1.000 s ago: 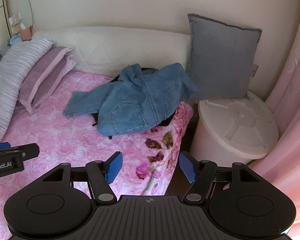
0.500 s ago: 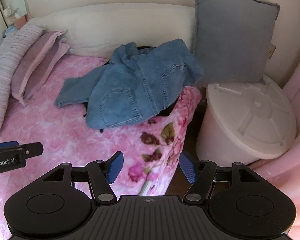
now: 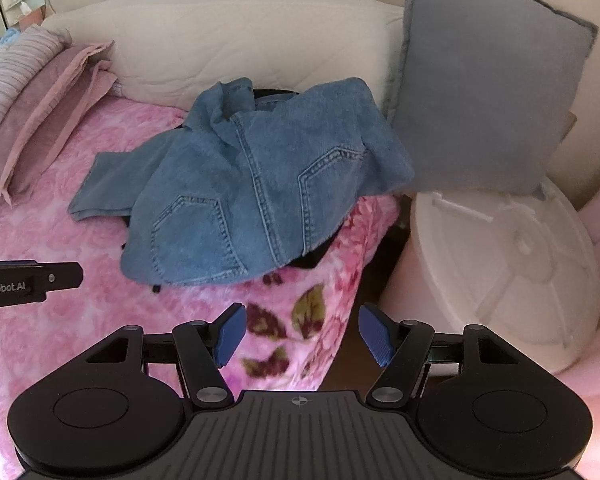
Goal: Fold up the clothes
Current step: 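Close both grippers on the blue jeans near the back pockets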
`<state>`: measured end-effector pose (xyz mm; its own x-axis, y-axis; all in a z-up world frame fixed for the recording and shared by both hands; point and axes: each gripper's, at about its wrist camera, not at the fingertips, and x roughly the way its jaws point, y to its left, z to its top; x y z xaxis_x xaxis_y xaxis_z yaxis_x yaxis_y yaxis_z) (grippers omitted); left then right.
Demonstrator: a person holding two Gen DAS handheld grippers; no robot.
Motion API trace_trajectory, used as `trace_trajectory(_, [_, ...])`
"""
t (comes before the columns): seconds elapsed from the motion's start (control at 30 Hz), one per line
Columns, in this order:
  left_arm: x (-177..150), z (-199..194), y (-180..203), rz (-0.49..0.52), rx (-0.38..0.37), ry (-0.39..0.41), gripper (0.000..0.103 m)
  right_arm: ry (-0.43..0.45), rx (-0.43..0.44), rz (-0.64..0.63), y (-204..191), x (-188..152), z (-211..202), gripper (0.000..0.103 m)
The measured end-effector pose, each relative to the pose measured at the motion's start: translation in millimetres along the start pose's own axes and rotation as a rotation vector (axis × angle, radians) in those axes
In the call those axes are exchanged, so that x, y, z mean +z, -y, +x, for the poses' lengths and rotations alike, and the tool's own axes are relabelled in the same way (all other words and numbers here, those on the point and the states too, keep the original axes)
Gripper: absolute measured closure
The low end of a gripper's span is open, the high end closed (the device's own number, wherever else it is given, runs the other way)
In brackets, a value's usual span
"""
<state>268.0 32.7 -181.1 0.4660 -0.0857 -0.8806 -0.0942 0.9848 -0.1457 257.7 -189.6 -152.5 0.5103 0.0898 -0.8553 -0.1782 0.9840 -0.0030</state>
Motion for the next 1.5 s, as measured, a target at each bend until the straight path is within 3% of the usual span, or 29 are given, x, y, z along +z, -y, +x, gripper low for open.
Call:
trace_trajectory(0.27, [2.5,74.9,-22.6,-0.004,0.011,-0.06,0.048,-0.023,0.0,-0.037,12.3,21.5,63.0,0.036])
trace_trajectory(0.53, [8.3,138.6,-56.6,-0.045,-0.032,-0.063,0.047,-0.021,-0.017,-0.042,27.3,35.2,119.3,0.036])
trace_trajectory(0.67, [9.5,162.8,-77.1,-0.086,-0.085,-0.081,0.043,-0.026,-0.017,-0.026,33.2,42.3,143.4,0.036])
trace_trajectory(0.87, [7.2,183.3,-105.6,-0.249,-0.249,-0.085,0.034,0.028,0.035,0.047,43.7,53.2,161.0,0.036])
trace_trajectory(1.0, [8.8,187.8,-111.5,-0.331,-0.28,-0.082,0.034,0.077,0.058,0.069,47.6,60.4,168.4,0.036])
trace_trajectory(1.03, [9.7,186.9,-111.0,-0.332,-0.277,-0.077,0.041,0.088,0.057,0.055,46.0,62.4,169.1,0.04])
trace_trajectory(1.07, [11.0,182.8,-109.0,-0.308,-0.279,-0.058,0.057,0.099,0.057,0.04,44.4,64.5,169.8,0.051])
trace_trajectory(1.1, [12.3,178.5,-106.9,-0.284,-0.281,-0.04,0.067,0.105,0.049,0.015,40.9,65.8,168.6,0.074])
trace_trajectory(1.13, [14.3,173.4,-103.7,-0.253,-0.27,-0.021,0.079,0.106,0.035,-0.021,35.7,66.6,165.6,0.085])
trace_trajectory(1.17, [17.3,168.6,-101.2,-0.232,-0.267,-0.015,0.086,0.106,0.021,-0.056,30.5,67.4,162.7,0.09])
trace_trajectory(1.3, [23.7,150.3,-99.1,-0.2,-0.285,0.023,0.097,0.135,-0.011,-0.146,12.3,69.8,142.7,0.097])
trace_trajectory(1.5, [23.3,99.9,-104.4,-0.301,-0.375,0.149,0.102,0.236,0.095,-0.148,8.6,90.6,90.3,0.098])
